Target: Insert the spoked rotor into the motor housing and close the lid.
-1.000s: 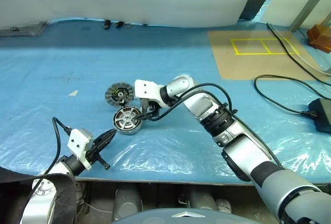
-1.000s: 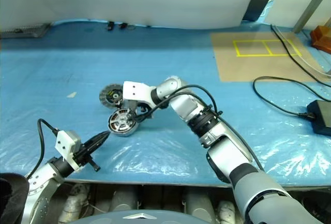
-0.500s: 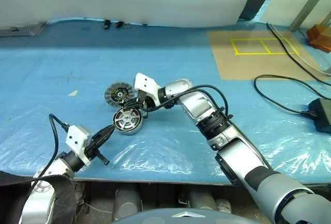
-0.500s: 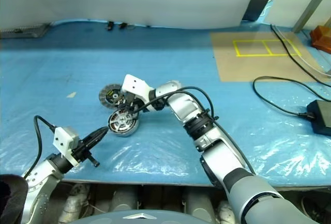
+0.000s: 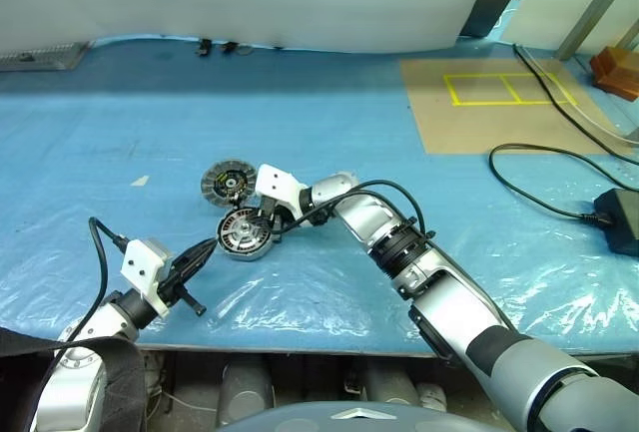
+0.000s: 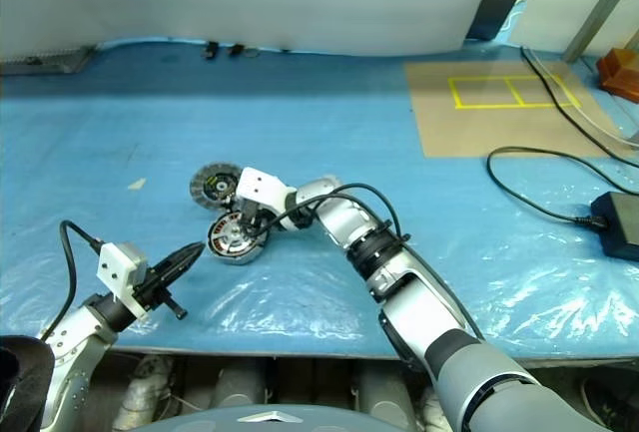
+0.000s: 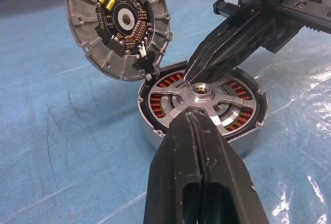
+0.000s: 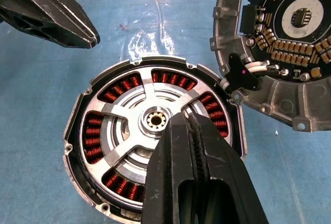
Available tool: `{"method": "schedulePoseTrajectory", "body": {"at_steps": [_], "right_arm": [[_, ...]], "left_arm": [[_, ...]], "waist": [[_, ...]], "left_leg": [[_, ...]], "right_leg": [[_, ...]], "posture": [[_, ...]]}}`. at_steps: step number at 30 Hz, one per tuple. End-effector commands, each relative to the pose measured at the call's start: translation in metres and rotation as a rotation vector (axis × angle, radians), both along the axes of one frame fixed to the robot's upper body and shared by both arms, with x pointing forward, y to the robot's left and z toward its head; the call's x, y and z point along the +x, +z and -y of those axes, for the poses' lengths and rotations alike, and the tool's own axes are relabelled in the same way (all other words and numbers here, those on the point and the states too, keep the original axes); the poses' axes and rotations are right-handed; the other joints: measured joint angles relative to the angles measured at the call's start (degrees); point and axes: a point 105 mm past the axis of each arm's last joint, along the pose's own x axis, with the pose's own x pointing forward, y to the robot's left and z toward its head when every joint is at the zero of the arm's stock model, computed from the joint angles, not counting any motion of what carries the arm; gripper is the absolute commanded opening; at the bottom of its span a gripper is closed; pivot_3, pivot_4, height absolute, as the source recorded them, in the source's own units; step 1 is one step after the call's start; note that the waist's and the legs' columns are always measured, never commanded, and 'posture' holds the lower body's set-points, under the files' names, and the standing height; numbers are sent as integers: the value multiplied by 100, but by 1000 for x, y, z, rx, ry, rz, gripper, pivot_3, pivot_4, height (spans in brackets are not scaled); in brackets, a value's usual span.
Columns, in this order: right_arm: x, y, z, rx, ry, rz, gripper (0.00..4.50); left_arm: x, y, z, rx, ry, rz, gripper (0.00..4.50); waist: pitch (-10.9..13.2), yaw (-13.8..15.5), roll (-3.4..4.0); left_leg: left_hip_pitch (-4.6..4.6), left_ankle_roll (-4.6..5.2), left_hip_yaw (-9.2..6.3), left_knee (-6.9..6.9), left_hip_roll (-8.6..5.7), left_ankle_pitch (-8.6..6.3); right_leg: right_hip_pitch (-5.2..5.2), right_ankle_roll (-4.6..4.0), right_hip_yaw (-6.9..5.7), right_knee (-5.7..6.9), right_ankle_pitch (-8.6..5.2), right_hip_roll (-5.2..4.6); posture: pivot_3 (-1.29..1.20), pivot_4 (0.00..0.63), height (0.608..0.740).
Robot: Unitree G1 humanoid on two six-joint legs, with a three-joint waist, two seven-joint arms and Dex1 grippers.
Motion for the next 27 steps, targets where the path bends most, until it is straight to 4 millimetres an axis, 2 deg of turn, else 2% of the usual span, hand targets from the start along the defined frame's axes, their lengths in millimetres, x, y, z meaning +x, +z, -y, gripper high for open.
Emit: {"method": "schedulePoseTrajectory", "body": {"at_steps": [1,5,12,14,16,22,27], "right_arm": [[-6,23,-11,141,37,1,27],[-17,27,-15,148,103,-14,27],[-22,-16,-1,-54,104,-6,27],[-18,-17,2,-59,83,10,27],[-18,-5,-1,7,79,15,27],[-24,52,-4,239,132,24,27],[-27,73,21,258,156,28,27]], "left_arm": [[3,13,-5,12,11,58,0],[5,15,-10,-3,38,68,0],[11,12,-16,6,77,69,0],[16,13,-20,-7,108,82,0],[21,14,-24,-28,131,94,0],[47,24,-39,-72,180,134,0],[84,40,-48,-93,140,152,0]], "waist": [[0,1,0],[0,-2,0],[0,0,0],[0,3,0],[0,8,-1],[3,26,-9],[2,38,-19]], "left_leg": [[-1,0,0,0,0,0],[-8,0,0,-1,1,0],[-6,0,2,-4,-1,0],[6,0,0,-4,-1,0],[18,0,-1,-4,-1,0],[13,0,-3,0,-2,0],[3,0,-5,0,-3,1]], "right_leg": [[-1,0,0,0,0,0],[-8,-1,0,0,0,1],[-7,-1,0,-3,0,0],[6,0,0,-1,0,0],[20,1,0,-1,-1,-1],[20,0,-2,-2,0,0],[16,0,-4,-4,1,1]], "posture": [[0,150,740],[0,150,740],[0,150,740],[0,150,740],[0,150,740],[0,150,740],[0,150,740]]}}
